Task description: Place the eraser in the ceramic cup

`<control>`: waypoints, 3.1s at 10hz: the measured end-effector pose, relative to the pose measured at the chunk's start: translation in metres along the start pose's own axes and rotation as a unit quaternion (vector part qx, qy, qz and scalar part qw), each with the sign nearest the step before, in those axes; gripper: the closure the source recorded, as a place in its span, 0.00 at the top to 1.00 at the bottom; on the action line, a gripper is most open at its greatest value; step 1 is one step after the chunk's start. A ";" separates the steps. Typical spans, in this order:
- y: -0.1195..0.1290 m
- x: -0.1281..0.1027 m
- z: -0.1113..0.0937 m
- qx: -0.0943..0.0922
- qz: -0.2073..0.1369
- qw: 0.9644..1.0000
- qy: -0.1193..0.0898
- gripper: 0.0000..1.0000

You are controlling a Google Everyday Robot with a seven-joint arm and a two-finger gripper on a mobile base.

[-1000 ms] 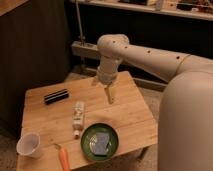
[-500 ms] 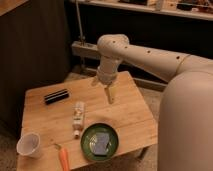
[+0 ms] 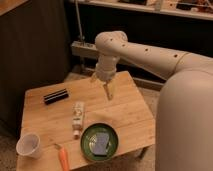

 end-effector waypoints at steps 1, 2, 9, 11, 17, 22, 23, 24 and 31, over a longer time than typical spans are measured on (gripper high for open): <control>-0.030 -0.010 -0.004 0.012 -0.024 1.000 0.011 0.80; -0.049 -0.015 -0.006 0.020 -0.036 0.999 0.015 0.80; -0.209 -0.083 0.011 0.055 -0.125 0.991 0.009 0.80; -0.256 -0.105 0.038 0.056 -0.137 0.989 0.000 0.80; -0.289 -0.108 0.088 0.048 -0.123 0.990 -0.048 0.80; -0.241 -0.083 0.082 0.031 -0.093 0.993 -0.069 0.80; -0.232 -0.078 0.079 0.029 -0.090 0.993 -0.066 0.80; -0.219 -0.069 0.081 0.023 -0.084 0.994 -0.065 0.80; -0.204 -0.059 0.086 0.014 -0.051 0.985 -0.167 0.80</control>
